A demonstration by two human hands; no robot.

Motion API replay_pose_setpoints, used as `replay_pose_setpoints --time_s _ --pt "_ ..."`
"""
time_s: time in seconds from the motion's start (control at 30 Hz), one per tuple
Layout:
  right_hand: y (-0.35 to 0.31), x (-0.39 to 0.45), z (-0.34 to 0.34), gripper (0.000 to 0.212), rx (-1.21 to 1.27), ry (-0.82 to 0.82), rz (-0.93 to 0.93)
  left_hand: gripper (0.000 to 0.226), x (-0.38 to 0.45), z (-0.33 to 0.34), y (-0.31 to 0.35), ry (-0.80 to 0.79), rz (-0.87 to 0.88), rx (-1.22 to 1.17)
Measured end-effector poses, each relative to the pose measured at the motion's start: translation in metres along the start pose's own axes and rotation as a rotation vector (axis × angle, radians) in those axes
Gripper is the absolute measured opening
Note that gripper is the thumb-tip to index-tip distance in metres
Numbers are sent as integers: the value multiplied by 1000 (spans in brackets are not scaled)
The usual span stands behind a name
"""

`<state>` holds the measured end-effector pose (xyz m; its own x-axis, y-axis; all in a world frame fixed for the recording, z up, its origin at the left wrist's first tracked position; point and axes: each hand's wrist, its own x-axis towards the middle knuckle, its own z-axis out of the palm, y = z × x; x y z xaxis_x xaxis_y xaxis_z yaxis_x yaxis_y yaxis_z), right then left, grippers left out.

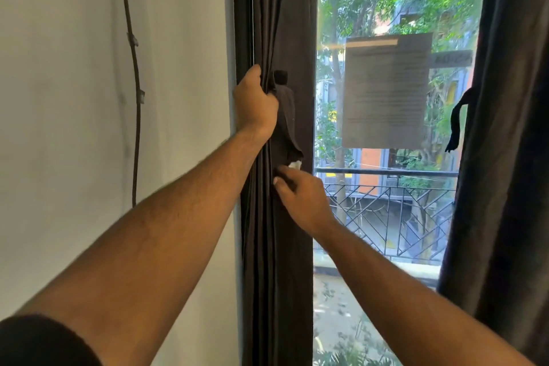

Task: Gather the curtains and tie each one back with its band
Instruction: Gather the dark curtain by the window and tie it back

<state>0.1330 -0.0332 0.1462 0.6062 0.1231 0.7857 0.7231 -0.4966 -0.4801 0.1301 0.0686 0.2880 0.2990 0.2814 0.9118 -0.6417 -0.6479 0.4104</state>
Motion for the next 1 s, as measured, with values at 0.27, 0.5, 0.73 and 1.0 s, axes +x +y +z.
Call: replay_pose_setpoints --time_s 0.27,0.5,0.73,1.0 --pt "-41 73 -30 16 506 257 135 11 2 -14 3 -13 -43 10" --pt "-83 108 -54 28 937 116 117 18 1 -22 10 -60 -38 -98" --pt "-69 114 -80 15 1082 227 211 36 3 -37 10 -127 -149 -269" --pt "-51 106 -72 26 1000 -185 171 29 -1 -31 23 -246 -298 -516"
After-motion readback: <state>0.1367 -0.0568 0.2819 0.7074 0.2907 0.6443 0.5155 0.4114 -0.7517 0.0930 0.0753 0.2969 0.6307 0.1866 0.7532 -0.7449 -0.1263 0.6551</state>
